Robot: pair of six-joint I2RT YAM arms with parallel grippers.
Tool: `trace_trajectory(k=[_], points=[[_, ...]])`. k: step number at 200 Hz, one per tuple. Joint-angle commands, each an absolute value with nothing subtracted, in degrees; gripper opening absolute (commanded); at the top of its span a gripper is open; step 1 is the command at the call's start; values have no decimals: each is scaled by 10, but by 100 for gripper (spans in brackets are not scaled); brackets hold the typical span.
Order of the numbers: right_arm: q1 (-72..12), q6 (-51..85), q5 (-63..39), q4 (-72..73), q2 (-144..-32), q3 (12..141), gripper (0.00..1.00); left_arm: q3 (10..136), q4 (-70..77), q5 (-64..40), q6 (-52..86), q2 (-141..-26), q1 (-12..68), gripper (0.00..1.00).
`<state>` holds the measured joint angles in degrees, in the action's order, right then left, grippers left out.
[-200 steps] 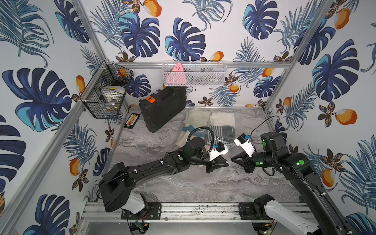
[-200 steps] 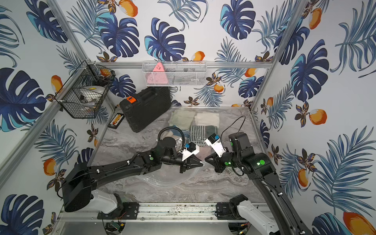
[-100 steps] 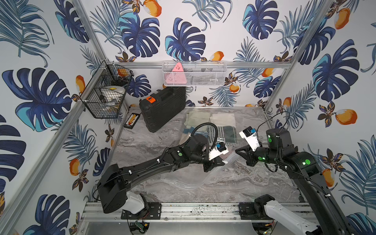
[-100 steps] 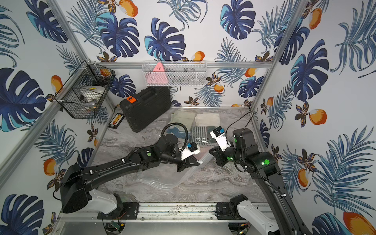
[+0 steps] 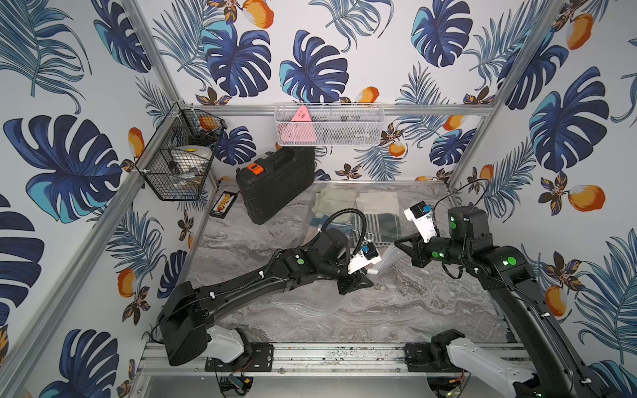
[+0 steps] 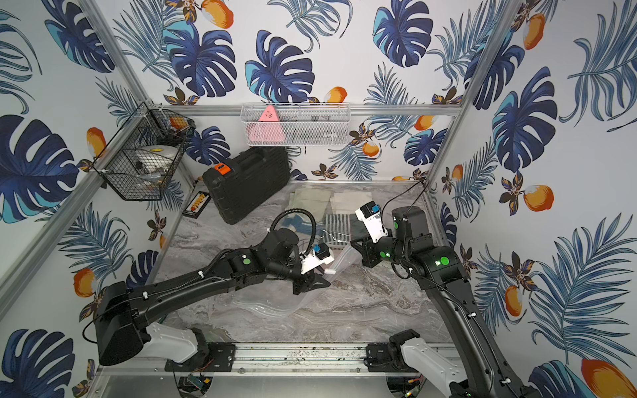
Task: Place the folded towel into the vacuum bag
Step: Close the vacuum bag at the center of the board.
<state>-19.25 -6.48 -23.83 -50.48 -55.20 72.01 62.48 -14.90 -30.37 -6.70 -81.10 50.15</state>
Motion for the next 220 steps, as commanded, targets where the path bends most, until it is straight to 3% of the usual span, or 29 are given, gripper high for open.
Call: trace_trajectory(k=[1, 23, 56, 90, 128, 147, 165, 180, 203, 211, 220], points=[[-192, -61, -238, -470, -549, 730, 0, 617, -141, -334, -58, -810, 494, 31], [-191, -66, -241, -475, -551, 734, 0, 614, -160, -321, -74, -809, 492, 26], [-192, -99, -243, -522, -558, 737, 0, 623, -187, -271, -107, -787, 468, 0], [-212, -142, -265, -594, -563, 737, 0, 677, -236, -281, -148, -792, 455, 0], [-247, -170, -276, -626, -562, 737, 32, 708, -277, -316, -178, -808, 455, 0], [-257, -175, -269, -630, -570, 738, 41, 711, -289, -325, -190, -804, 455, 0], [-269, -182, -250, -634, -583, 740, 43, 710, -293, -326, -193, -797, 455, 0], [-271, -179, -245, -626, -585, 740, 34, 708, -291, -325, -192, -793, 455, 0], [-271, -174, -238, -612, -581, 747, 3, 710, -305, -326, -194, -790, 455, 0], [-271, -174, -222, -608, -577, 749, 0, 714, -319, -327, -197, -789, 454, 0], [-271, -174, -203, -606, -574, 753, 0, 718, -335, -324, -202, -785, 455, 10]])
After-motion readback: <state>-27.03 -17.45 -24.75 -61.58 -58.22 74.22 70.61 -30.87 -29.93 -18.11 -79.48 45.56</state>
